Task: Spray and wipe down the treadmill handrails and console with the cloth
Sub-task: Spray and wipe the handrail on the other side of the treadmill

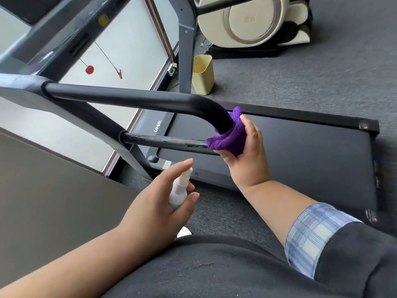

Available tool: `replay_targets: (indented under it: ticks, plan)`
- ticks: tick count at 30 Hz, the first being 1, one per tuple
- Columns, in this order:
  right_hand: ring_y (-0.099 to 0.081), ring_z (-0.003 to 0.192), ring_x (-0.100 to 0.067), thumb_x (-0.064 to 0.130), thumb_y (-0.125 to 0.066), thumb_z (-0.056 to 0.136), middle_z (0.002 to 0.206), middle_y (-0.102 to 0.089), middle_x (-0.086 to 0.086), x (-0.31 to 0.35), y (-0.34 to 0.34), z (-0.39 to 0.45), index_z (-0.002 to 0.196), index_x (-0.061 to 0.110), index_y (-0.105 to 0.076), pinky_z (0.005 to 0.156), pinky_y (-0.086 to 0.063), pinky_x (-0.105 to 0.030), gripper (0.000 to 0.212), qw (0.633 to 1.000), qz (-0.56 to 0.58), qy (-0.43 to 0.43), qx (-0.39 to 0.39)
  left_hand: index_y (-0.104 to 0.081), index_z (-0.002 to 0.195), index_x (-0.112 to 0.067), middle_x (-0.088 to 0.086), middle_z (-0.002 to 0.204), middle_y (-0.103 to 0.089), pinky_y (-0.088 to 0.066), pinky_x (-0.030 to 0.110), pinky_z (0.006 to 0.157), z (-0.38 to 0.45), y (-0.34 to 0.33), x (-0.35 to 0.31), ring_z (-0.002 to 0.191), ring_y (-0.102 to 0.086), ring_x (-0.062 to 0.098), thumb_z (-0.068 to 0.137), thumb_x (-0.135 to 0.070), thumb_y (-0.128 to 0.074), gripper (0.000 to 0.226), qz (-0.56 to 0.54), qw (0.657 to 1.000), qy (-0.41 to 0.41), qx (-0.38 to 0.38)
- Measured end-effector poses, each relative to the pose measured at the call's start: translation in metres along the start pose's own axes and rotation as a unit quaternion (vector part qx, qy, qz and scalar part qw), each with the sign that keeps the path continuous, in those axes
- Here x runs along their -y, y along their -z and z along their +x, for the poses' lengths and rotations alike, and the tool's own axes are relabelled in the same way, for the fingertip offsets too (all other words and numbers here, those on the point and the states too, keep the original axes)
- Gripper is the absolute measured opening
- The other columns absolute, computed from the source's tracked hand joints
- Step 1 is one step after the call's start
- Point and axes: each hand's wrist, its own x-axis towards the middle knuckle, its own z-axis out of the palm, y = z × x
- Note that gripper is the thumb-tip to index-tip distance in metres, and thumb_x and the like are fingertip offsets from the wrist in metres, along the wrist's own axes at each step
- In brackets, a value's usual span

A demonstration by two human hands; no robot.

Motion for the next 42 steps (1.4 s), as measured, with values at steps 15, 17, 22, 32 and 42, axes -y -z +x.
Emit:
replay_targets:
  ticks: [15,17,22,32,42]
  plan:
    - [-0.042,0.132,0.003,0.042,-0.071,0.085,0.145,-0.044,-0.001,0.051,0.034,0.017,0.148,0.002,-0.036,0.112,-0.029,-0.015,0.082,0.991,0.104,-0.053,-0.067,-0.029,0.133,-0.062,-0.020,0.100,-0.062,-0.053,0.031,0.075,0.000,-0.008,-0.009,0.087,-0.065,0.010,0.084,-0.045,-0.057,0.059,-0.048,0.999,-0.009,-0.008]
    - [-0.045,0.130,-0.002,0.041,-0.073,0.085,0.140,-0.046,-0.004,0.074,0.031,0.044,0.145,-0.001,-0.038,0.110,-0.031,-0.016,0.081,0.995,0.084,0.028,-0.053,-0.029,0.133,-0.061,-0.019,0.099,-0.062,-0.054,0.035,0.075,0.000,-0.009,-0.010,0.086,-0.065,0.011,0.084,-0.045,-0.057,0.059,-0.051,0.999,-0.010,-0.006]
    - [-0.054,0.124,-0.023,0.049,-0.074,0.084,0.135,-0.058,-0.011,0.091,0.003,0.074,0.142,0.004,-0.048,0.104,-0.041,-0.032,0.079,0.987,-0.050,0.147,0.027,-0.028,0.131,-0.065,-0.018,0.101,-0.062,-0.054,0.033,0.073,-0.002,-0.006,-0.010,0.086,-0.065,0.011,0.083,-0.047,-0.057,0.059,-0.055,0.998,-0.009,-0.007]
    - [-0.053,0.125,-0.025,0.053,-0.073,0.083,0.136,-0.056,-0.013,0.065,0.003,0.057,0.139,0.009,-0.055,0.107,-0.042,-0.036,0.073,0.988,-0.084,0.132,0.018,-0.026,0.135,-0.062,-0.020,0.102,-0.060,-0.047,0.017,0.074,-0.006,-0.008,-0.002,0.086,-0.063,0.004,0.085,-0.046,-0.056,0.060,-0.045,0.999,-0.005,-0.007]
    - [-0.047,0.127,-0.025,0.039,-0.086,0.075,0.132,-0.050,-0.021,0.017,0.003,0.015,0.141,-0.002,-0.042,0.111,-0.036,-0.026,0.089,0.998,-0.028,0.047,-0.015,-0.027,0.136,-0.060,-0.023,0.100,-0.059,-0.043,0.011,0.079,-0.004,-0.011,-0.003,0.088,-0.062,0.000,0.086,-0.043,-0.057,0.060,-0.044,0.999,-0.012,0.008]
